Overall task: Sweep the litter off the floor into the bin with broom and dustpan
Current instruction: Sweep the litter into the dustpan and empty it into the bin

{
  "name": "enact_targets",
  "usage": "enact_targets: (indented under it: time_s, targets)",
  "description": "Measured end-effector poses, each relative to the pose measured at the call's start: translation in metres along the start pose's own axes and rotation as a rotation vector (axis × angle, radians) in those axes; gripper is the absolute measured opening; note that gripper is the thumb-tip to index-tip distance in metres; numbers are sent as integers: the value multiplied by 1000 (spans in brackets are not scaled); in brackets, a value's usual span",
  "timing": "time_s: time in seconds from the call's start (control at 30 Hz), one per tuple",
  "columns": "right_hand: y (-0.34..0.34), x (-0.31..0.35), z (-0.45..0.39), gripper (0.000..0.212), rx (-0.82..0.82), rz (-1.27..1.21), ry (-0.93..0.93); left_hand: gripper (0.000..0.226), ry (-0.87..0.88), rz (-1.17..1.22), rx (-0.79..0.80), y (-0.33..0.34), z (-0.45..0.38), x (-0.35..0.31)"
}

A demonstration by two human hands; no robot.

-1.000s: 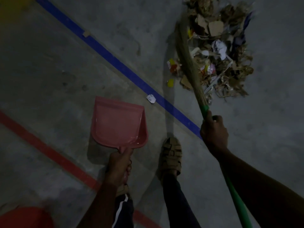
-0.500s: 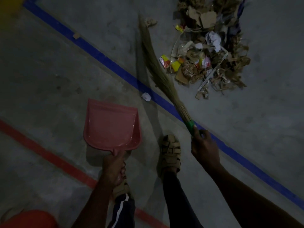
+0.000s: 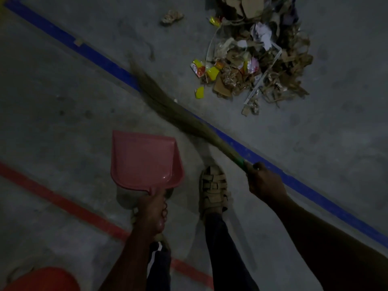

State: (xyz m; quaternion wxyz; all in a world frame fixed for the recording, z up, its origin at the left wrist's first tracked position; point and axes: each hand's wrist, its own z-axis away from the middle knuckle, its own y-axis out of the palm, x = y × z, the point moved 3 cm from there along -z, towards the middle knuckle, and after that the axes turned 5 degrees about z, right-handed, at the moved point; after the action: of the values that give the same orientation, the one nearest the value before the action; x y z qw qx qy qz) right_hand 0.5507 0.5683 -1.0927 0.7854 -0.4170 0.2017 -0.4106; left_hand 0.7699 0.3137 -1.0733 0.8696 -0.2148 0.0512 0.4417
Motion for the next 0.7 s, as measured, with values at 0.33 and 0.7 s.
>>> enact_targets:
  time_s: [0.33, 0.7]
  targets:
    - [-53, -22, -47, 55, -207, -104, 228, 40, 9, -69, 56, 18, -1, -4]
    - [-122, -38, -86, 49, -270, -267, 113, 46, 29, -12, 37, 41, 5, -77]
